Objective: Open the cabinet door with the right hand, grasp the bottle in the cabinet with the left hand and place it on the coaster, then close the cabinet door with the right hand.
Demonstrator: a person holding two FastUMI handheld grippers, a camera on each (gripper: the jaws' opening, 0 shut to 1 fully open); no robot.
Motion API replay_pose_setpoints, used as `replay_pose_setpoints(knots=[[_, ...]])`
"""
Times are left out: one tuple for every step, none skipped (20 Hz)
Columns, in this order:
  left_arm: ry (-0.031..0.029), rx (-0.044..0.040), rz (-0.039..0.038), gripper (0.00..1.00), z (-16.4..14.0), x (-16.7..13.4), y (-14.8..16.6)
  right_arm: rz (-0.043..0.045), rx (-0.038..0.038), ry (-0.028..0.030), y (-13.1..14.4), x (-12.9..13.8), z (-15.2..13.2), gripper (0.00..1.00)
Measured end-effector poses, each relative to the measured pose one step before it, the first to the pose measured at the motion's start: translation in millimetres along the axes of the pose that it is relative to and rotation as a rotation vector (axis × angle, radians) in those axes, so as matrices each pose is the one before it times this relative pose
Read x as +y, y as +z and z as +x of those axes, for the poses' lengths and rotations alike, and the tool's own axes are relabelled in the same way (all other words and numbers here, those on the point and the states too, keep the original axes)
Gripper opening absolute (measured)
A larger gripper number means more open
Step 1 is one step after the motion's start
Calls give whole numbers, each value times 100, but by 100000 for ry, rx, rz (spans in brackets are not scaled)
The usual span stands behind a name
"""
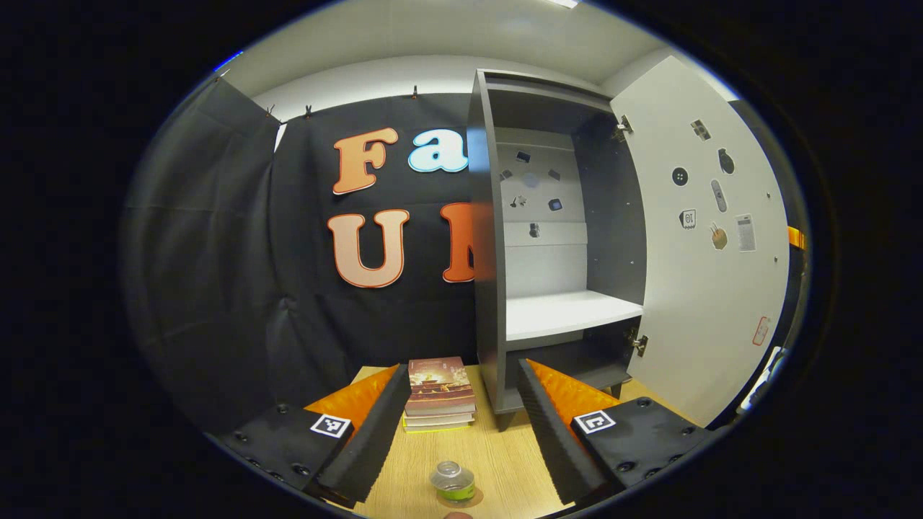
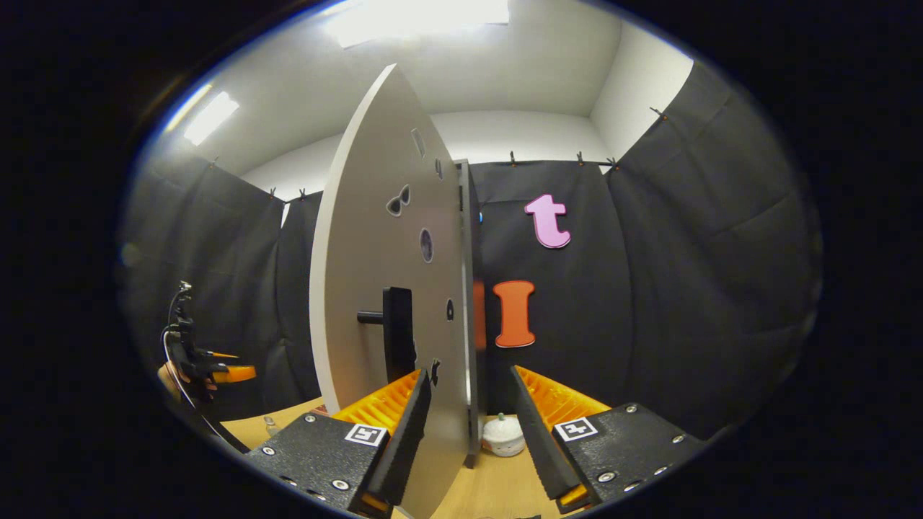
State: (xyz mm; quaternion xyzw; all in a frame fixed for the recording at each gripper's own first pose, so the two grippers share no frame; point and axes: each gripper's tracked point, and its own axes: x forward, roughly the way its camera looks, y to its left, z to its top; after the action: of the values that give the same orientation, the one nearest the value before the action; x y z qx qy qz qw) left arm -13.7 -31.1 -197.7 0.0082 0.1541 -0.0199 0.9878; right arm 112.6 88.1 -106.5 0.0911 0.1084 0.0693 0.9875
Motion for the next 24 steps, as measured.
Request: replay_pose_setpoints(knots=[[-160,8,-223,97,12,134,-56,89,591,2411,-214,1056,249,70],[-50,-69,-52,97,42,154,-108,-78,127,1817,64,831,244,70],[20,-34,191,96,14,280,-71,-600,67,1478,-18,854,323,70],[165,-34,76,97,9,376,-143,-694,-266,1188,10,826,152,70],[332,474,-188,97,124,323,-331,-899,-120,665,-86,784,308,70],[409,193,-541,97,107,547,-257,-630,-297,946,49,697,284,70],[113,370,-369,97,56,333,-83,-642,-254,1009,-17,741,356,70],[399,-137,-517,96,137,557,-114,-248,-78,1122,-116,852,356,70],[303,-100,-437,97,56,599,5,-7,353,1064,-178,754,430,70],[360,-160,-415,96,77,524,-64,579,144,778,-60,679,492,70],[318,-206,-328,97,-12,460,-69,255,570,740,-176,712,662,70],[267,-215,-207,96,82,501,-70,-265,162,727,-111,799,528,70],[338,-110,-61,97,-1,611,-99,-936,-167,776,-28,803,595,70],[381,-175,-55,97,30,561,-182,-1262,-269,1168,-94,974,641,70],[297,193,4,97,130,524,-161,-382,171,1772,-199,1040,639,70],[480,-51,-213,96,45,628,-256,308,657,2331,-258,1127,655,79],[467,319,-236,97,119,561,-258,22,559,2641,-244,1200,750,79],[639,99,-323,96,65,670,-181,17,774,1603,-228,1081,963,71],[666,206,-426,97,81,660,-269,-335,1031,1159,-330,810,885,79],[724,372,-602,97,-395,391,-302,-949,1289,660,-508,579,1067,73],[691,363,-594,97,-43,672,-214,-965,999,-111,-526,577,1336,79],[735,227,-582,97,1,736,-361,-527,891,-259,-529,287,1199,74],[816,196,-369,97,99,781,-266,-639,1101,-438,-778,91,1370,74],[1281,68,-160,97,-22,949,-303,-953,1473,-1074,-554,-918,498,74]])
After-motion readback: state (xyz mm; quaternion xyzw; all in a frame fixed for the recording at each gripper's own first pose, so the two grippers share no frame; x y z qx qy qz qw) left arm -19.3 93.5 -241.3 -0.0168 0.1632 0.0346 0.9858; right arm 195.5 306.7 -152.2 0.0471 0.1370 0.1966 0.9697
